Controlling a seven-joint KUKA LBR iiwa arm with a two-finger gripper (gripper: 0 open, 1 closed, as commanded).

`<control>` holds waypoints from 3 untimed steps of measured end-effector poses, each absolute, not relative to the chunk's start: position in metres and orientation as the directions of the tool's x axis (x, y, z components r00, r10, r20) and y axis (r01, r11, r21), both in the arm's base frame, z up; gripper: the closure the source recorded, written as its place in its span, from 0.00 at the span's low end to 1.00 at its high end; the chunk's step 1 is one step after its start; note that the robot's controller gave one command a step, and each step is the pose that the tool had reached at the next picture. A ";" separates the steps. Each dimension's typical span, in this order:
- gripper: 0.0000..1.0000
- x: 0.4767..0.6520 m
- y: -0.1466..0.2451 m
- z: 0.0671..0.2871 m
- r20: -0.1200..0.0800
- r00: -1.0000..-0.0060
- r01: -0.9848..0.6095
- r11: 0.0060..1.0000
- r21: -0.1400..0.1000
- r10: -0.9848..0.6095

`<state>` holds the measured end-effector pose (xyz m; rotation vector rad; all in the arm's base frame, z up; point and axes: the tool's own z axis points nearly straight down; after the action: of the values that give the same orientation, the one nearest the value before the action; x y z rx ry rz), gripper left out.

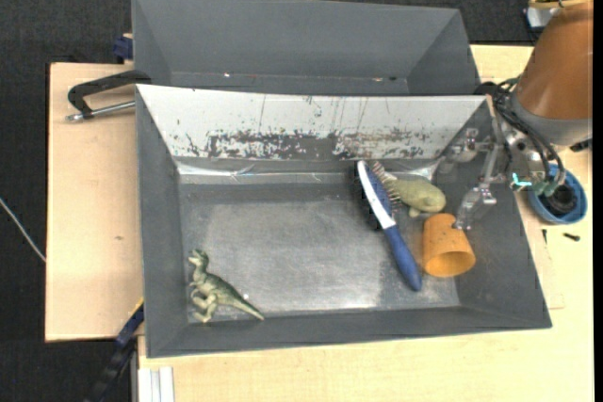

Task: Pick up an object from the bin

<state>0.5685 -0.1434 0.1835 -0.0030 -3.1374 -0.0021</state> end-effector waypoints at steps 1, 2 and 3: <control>0.00 0.584 -0.146 0.123 -0.027 -0.980 -0.196 0.981 -0.006 -0.196; 1.00 0.578 -0.147 0.114 -0.008 -0.981 -0.196 0.981 -0.001 -0.196; 0.00 0.578 -0.147 0.114 -0.006 -0.981 -0.196 0.981 -0.002 -0.196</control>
Offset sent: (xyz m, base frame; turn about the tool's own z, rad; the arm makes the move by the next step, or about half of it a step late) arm 0.0109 -0.0071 -0.1106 -0.2678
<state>0.5776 -0.1473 0.1135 0.3100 -3.1329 0.0015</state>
